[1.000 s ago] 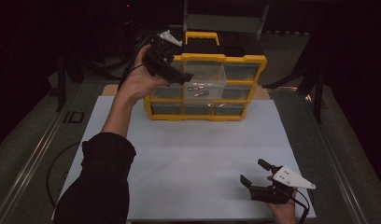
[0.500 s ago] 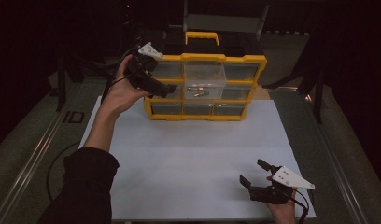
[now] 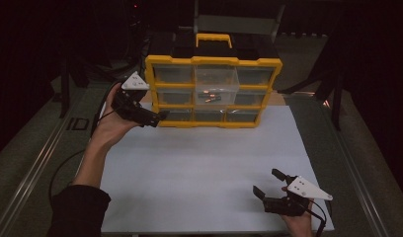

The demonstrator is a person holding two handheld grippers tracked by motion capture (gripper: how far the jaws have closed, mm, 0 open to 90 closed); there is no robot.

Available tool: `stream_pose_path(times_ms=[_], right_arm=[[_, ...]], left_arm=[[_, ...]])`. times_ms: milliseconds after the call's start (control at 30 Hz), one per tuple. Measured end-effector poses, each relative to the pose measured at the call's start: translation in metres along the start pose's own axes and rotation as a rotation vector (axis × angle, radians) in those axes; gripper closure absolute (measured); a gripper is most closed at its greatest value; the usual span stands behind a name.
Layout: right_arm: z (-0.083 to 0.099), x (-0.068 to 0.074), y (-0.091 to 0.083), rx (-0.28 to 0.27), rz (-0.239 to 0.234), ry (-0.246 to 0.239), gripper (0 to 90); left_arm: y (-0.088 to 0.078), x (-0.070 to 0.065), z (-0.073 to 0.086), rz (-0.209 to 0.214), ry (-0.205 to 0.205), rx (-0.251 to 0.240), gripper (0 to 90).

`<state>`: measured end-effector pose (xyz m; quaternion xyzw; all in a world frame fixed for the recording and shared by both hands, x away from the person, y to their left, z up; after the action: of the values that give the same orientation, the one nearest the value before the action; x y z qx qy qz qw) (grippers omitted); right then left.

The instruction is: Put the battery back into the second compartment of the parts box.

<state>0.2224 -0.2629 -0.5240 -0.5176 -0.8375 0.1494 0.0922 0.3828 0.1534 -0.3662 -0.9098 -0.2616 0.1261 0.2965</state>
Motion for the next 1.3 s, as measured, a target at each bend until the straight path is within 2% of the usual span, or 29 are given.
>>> stream_pose_path(times_ms=[233, 467, 567, 767, 933, 1100, 1300], right_arm=[[0.000, 0.001, 0.000, 0.000, -0.002, -0.004, 8.2], [0.000, 0.002, 0.000, 0.001, -0.002, -0.003, 8.2], [0.000, 0.002, 0.001, 0.001, -0.004, -0.001, 8.2], [0.001, 0.003, 0.002, 0.005, -0.009, -0.003, 8.2], [0.002, 0.002, 0.004, 0.009, -0.004, -0.001, 8.2], [0.003, 0.003, 0.007, 0.012, 0.000, -0.005, 8.2], [0.003, 0.002, 0.012, 0.006, 0.006, 0.004, 8.2]], left_arm=[[-0.006, -0.006, 0.029, -0.029, 0.012, -0.013, 0.3], [-0.005, -0.010, 0.061, -0.035, 0.002, -0.018, 0.3], [-0.004, -0.014, 0.075, -0.041, 0.006, -0.040, 0.3], [0.000, -0.028, 0.114, -0.052, -0.028, -0.112, 0.3], [0.001, -0.040, 0.150, -0.071, -0.060, -0.138, 0.3], [-0.003, -0.052, 0.183, -0.134, -0.068, -0.152, 0.3], [-0.013, -0.062, 0.216, -0.186, -0.134, -0.224, 0.3]])
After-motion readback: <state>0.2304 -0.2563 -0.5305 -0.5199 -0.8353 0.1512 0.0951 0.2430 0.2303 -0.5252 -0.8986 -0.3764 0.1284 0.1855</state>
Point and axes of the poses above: each handheld gripper's, and its own axes: y roughly forward along the jaws, z roughly out of its underside, x roughly to its left, the point moved 3 cm from there along y, roughly forward along the jaws, and after that the axes turned 13 degrees about z, right-handed, at the moved point
